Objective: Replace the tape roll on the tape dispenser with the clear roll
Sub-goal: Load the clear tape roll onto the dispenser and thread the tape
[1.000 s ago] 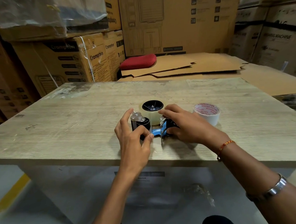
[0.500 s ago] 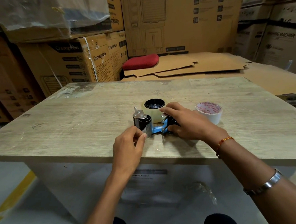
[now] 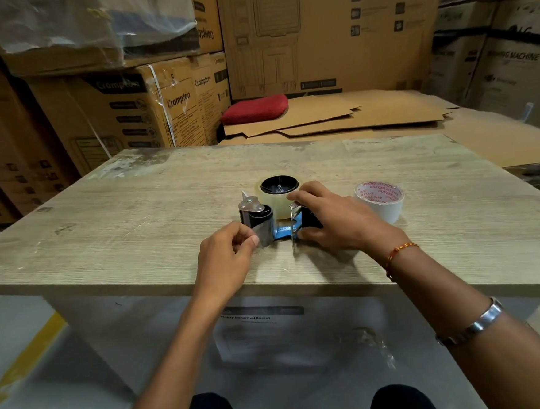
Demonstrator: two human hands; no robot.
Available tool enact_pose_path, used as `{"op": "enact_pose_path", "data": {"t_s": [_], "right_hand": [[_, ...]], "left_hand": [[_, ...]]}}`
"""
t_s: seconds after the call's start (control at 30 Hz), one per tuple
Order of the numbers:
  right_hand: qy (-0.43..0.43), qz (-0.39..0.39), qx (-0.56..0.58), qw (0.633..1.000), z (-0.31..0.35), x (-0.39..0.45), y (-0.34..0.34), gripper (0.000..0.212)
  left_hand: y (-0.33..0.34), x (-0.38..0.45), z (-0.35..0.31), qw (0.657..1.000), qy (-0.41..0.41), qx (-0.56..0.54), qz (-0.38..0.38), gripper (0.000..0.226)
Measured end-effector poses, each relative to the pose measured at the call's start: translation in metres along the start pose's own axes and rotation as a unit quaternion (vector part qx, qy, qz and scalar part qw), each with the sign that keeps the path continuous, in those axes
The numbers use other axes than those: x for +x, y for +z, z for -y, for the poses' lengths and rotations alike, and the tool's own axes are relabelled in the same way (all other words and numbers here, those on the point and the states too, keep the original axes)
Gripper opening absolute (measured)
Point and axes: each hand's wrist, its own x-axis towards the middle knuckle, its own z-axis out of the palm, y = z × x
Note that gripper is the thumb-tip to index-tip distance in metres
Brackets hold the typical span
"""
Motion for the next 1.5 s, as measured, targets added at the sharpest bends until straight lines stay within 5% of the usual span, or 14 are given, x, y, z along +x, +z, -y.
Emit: {"op": "enact_pose_path", "data": {"t_s": [0.27, 1.13, 1.5], "right_hand": [[0.024, -0.011, -0.04, 0.999, -0.001, 0.002, 0.003, 0.064], [0.028, 0.006, -0.027, 0.999, -0.006, 0.01, 0.004, 0.066], [0.026, 0.005, -0.032, 0.999, -0.005, 0.011, 0.004, 0.066]], "left_hand": [[-0.001, -0.002, -0.004, 0.995, 0.079, 0.05, 0.015, 0.014], [-0.033, -0.023, 0.0, 0.989, 0.133, 0.067, 0.021, 0.023], [-0.033, 0.019, 0.025, 0.998, 0.016, 0.057, -0.016, 0.011]]}}
